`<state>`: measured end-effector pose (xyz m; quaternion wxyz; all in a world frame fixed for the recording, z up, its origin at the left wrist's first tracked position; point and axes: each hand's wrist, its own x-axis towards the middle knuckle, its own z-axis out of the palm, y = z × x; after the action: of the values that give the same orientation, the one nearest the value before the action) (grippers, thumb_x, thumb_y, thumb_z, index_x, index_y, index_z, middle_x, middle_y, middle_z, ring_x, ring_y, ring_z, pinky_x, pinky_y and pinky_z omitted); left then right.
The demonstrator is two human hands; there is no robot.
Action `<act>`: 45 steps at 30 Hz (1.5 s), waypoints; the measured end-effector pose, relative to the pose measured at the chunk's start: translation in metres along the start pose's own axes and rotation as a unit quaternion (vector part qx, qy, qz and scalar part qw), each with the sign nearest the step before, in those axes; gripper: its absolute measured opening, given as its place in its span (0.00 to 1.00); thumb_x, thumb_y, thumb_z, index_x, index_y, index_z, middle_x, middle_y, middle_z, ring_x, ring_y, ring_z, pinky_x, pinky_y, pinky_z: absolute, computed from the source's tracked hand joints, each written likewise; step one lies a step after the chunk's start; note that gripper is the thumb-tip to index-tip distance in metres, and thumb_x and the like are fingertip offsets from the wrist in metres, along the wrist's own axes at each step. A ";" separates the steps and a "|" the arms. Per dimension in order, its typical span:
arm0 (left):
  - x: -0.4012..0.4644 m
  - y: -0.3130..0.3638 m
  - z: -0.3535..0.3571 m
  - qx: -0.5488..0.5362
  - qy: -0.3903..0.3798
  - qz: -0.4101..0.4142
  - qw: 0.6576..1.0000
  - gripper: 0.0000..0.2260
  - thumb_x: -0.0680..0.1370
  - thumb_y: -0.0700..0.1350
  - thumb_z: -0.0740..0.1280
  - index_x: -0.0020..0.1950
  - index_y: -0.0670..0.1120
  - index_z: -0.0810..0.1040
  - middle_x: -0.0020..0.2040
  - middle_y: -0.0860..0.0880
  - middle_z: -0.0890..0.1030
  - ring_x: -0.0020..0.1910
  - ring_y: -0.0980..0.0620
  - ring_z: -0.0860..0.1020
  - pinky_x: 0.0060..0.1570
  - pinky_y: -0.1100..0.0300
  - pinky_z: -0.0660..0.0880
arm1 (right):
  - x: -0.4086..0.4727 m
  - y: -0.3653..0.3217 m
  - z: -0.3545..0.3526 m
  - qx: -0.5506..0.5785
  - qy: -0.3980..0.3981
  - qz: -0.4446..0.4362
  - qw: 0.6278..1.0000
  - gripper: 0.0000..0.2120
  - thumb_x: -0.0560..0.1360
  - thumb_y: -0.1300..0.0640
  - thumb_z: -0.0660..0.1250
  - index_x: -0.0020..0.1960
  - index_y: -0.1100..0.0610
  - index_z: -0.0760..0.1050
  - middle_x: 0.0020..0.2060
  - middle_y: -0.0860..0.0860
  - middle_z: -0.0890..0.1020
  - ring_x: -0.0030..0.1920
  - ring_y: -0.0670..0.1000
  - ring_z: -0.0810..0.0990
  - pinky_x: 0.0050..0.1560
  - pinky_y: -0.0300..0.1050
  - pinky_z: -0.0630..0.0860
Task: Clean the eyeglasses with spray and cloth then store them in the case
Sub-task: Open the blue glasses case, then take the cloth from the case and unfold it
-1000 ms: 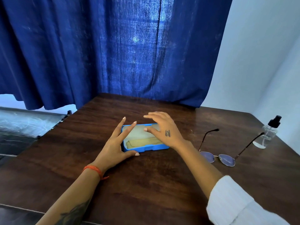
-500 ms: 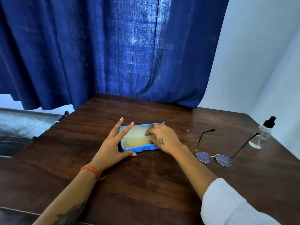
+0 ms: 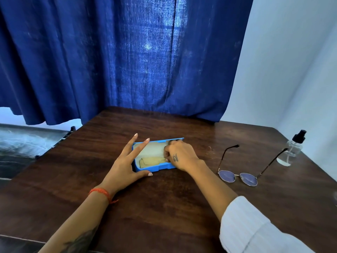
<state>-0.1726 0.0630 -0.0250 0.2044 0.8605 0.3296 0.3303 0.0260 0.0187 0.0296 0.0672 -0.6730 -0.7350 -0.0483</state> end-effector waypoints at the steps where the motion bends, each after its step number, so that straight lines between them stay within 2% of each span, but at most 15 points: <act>1: 0.000 0.000 0.000 0.000 0.000 -0.001 1.000 0.44 0.63 0.55 0.76 0.69 0.72 0.50 0.74 0.64 0.43 0.69 0.62 0.50 0.66 0.57 0.58 | 0.000 0.000 0.000 -0.008 -0.001 -0.003 1.000 0.05 0.74 0.56 0.68 0.49 0.54 0.79 0.52 0.54 0.78 0.54 0.56 0.74 0.46 0.47 0.72; 7: -0.002 0.003 0.000 -0.009 0.029 0.011 0.999 0.43 0.63 0.55 0.76 0.70 0.67 0.55 0.75 0.58 0.50 0.69 0.64 0.54 0.65 0.60 0.59 | -0.016 0.007 0.002 0.059 0.081 -0.051 0.994 0.04 0.75 0.59 0.63 0.49 0.58 0.74 0.49 0.54 0.80 0.54 0.55 0.73 0.55 0.49 0.70; 12: -0.004 0.008 -0.003 0.013 0.024 0.008 1.000 0.42 0.64 0.56 0.75 0.70 0.68 0.53 0.75 0.55 0.56 0.71 0.56 0.58 0.67 0.51 0.62 | -0.043 0.005 -0.012 0.220 0.209 -0.036 0.952 0.02 0.75 0.59 0.65 0.47 0.56 0.73 0.42 0.48 0.80 0.44 0.47 0.76 0.46 0.41 0.70; 15: -0.007 0.012 -0.005 0.035 0.024 0.014 0.999 0.40 0.66 0.60 0.72 0.71 0.64 0.55 0.74 0.51 0.59 0.73 0.49 0.59 0.69 0.43 0.62 | -0.062 0.004 -0.020 0.360 0.249 0.016 0.899 0.03 0.73 0.60 0.67 0.44 0.53 0.74 0.38 0.47 0.79 0.38 0.42 0.75 0.39 0.32 0.70; 18: -0.011 0.019 -0.005 0.095 0.092 0.069 0.989 0.34 0.68 0.65 0.66 0.71 0.53 0.65 0.72 0.44 0.65 0.73 0.43 0.58 0.70 0.45 0.59 | -0.082 0.011 -0.025 0.456 0.214 0.051 0.862 0.06 0.73 0.60 0.67 0.44 0.50 0.77 0.40 0.48 0.81 0.39 0.44 0.78 0.38 0.33 0.72; 20: -0.012 0.031 -0.003 0.104 0.147 0.107 0.978 0.30 0.70 0.62 0.64 0.67 0.47 0.71 0.70 0.43 0.68 0.73 0.43 0.59 0.70 0.50 0.58 | -0.096 0.016 -0.027 0.500 0.163 0.052 0.849 0.08 0.74 0.62 0.68 0.44 0.49 0.78 0.40 0.45 0.80 0.39 0.42 0.78 0.40 0.34 0.73; 23: -0.013 0.053 0.005 0.084 0.151 0.158 0.972 0.25 0.73 0.57 0.64 0.66 0.45 0.72 0.69 0.45 0.70 0.72 0.47 0.62 0.70 0.53 0.60 | -0.114 0.024 -0.030 0.539 0.105 0.052 0.834 0.08 0.73 0.63 0.69 0.46 0.50 0.79 0.40 0.42 0.81 0.41 0.39 0.78 0.43 0.32 0.74; 25: -0.014 0.072 0.015 0.030 0.116 0.167 0.979 0.24 0.74 0.57 0.64 0.66 0.46 0.72 0.68 0.48 0.71 0.71 0.51 0.64 0.69 0.56 0.62 | -0.124 0.028 -0.033 0.553 0.070 0.057 0.828 0.08 0.73 0.62 0.70 0.46 0.49 0.79 0.40 0.43 0.82 0.43 0.40 0.79 0.44 0.34 0.74; 28: -0.016 0.105 0.030 -0.179 -0.005 0.101 0.979 0.20 0.71 0.58 0.66 0.62 0.55 0.74 0.61 0.56 0.78 0.63 0.57 0.73 0.62 0.57 0.71 | -0.136 0.034 -0.039 0.577 0.020 0.046 0.815 0.08 0.72 0.62 0.71 0.48 0.50 0.79 0.41 0.45 0.83 0.44 0.42 0.80 0.44 0.34 0.76; 30: -0.013 0.122 0.038 -0.319 -0.117 0.034 0.940 0.16 0.69 0.56 0.69 0.56 0.56 0.79 0.52 0.55 0.83 0.54 0.57 0.79 0.51 0.62 0.75 | -0.142 0.038 -0.044 0.593 -0.012 0.040 0.804 0.09 0.72 0.62 0.71 0.48 0.50 0.79 0.41 0.47 0.83 0.43 0.43 0.80 0.44 0.33 0.76; 32: -0.007 0.128 0.044 -0.390 -0.189 -0.017 0.901 0.13 0.68 0.52 0.72 0.51 0.53 0.80 0.44 0.50 0.83 0.43 0.55 0.80 0.41 0.65 0.74 | -0.148 0.043 -0.047 0.597 -0.036 0.054 0.800 0.09 0.71 0.61 0.72 0.49 0.51 0.79 0.40 0.48 0.83 0.43 0.45 0.80 0.44 0.34 0.75; 35: 0.000 0.126 0.047 -0.400 -0.227 -0.060 0.886 0.10 0.67 0.46 0.74 0.47 0.49 0.81 0.35 0.48 0.79 0.34 0.56 0.76 0.34 0.66 0.72 | -0.154 0.051 -0.045 0.593 -0.037 0.100 0.798 0.10 0.69 0.60 0.74 0.48 0.52 0.79 0.37 0.48 0.83 0.41 0.44 0.80 0.42 0.35 0.75; 38: 0.001 0.119 0.050 -0.391 -0.234 -0.101 0.884 0.10 0.64 0.48 0.75 0.43 0.49 0.82 0.33 0.54 0.80 0.35 0.59 0.77 0.35 0.69 0.71 | -0.158 0.056 -0.039 0.572 -0.010 0.170 0.802 0.11 0.66 0.62 0.76 0.47 0.54 0.80 0.34 0.46 0.82 0.39 0.44 0.79 0.42 0.37 0.73; 41: -0.001 0.113 0.053 -0.377 -0.236 -0.131 0.886 0.10 0.63 0.49 0.74 0.43 0.50 0.83 0.34 0.53 0.82 0.36 0.60 0.78 0.36 0.69 0.71 | -0.163 0.059 -0.033 0.551 0.012 0.228 0.803 0.11 0.66 0.64 0.75 0.46 0.54 0.80 0.36 0.49 0.83 0.39 0.46 0.79 0.42 0.38 0.74; 45: -0.002 0.114 0.053 -0.379 -0.347 -0.153 0.844 0.08 0.66 0.45 0.74 0.44 0.50 0.82 0.37 0.51 0.84 0.35 0.58 0.80 0.31 0.66 0.75 | -0.172 0.065 -0.031 0.557 0.025 0.263 0.787 0.08 0.68 0.66 0.73 0.45 0.57 0.79 0.39 0.52 0.83 0.37 0.45 0.82 0.31 0.37 0.78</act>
<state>-0.0876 -0.0253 0.0018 0.6637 0.7130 0.2138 0.0741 0.1068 -0.1491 0.0309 0.4593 -0.6844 -0.4266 0.3722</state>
